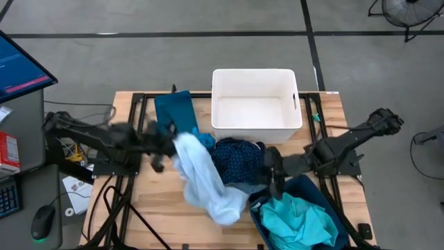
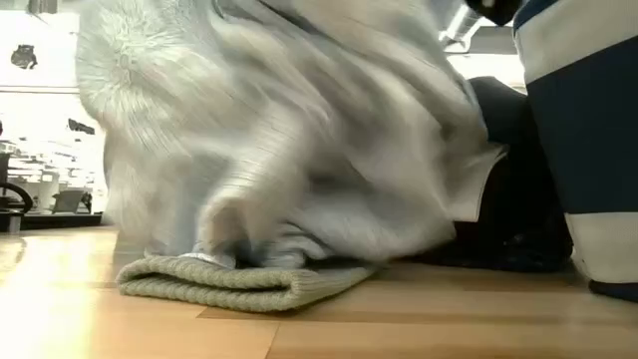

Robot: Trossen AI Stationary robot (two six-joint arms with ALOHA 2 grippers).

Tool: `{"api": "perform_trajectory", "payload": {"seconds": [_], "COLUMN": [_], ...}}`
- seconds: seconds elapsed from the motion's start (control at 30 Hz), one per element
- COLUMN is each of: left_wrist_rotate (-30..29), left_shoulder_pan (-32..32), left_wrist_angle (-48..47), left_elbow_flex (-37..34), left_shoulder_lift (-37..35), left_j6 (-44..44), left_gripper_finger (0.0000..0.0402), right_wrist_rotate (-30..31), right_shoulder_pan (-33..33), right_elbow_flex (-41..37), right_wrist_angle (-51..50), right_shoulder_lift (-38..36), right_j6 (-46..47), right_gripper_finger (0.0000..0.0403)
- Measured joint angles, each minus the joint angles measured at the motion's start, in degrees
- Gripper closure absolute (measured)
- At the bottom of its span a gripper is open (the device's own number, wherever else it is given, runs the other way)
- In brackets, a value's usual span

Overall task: Pick & Place Cloths
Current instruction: Put the light blue polo shirt into the white bin

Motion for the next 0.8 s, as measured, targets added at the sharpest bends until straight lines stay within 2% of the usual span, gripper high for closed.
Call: {"api": "perform_trajectory", "payload": {"seconds": [0.23,0.37,0.5,0.7,0.8], "left_wrist_rotate": [2.03,2.05,2.08,2.2,6.3], "left_shoulder_pan": [3.36,5.3,8.89,14.92,17.25], "left_wrist_angle": [1.06,1.36,1.43,1.33,1.79], "left_elbow_flex": [10.13,16.22,21.87,29.38,33.92], "left_shoulder_lift": [-1.5,1.69,6.52,14.7,18.73], "left_j6": [8.83,15.14,17.83,16.92,14.49], "left_gripper_finger": [0.0401,0.0401,0.0401,0.0401,0.0401], "right_wrist_rotate": [1.21,1.13,0.31,-1.46,-1.55], "right_shoulder_pan": [-8.31,-13.16,-16.51,-18.58,-18.82], "right_elbow_flex": [0.0,0.0,0.0,0.0,0.02], "right_wrist_angle": [10.69,22.49,32.19,36.59,37.85], "right_shoulder_lift": [0.0,0.0,-0.02,-0.02,0.77], "right_j6": [-15.56,-22.6,-26.77,-29.17,-29.19], "right_gripper_finger": [0.0143,0.0098,0.0061,0.0038,0.0039]}}
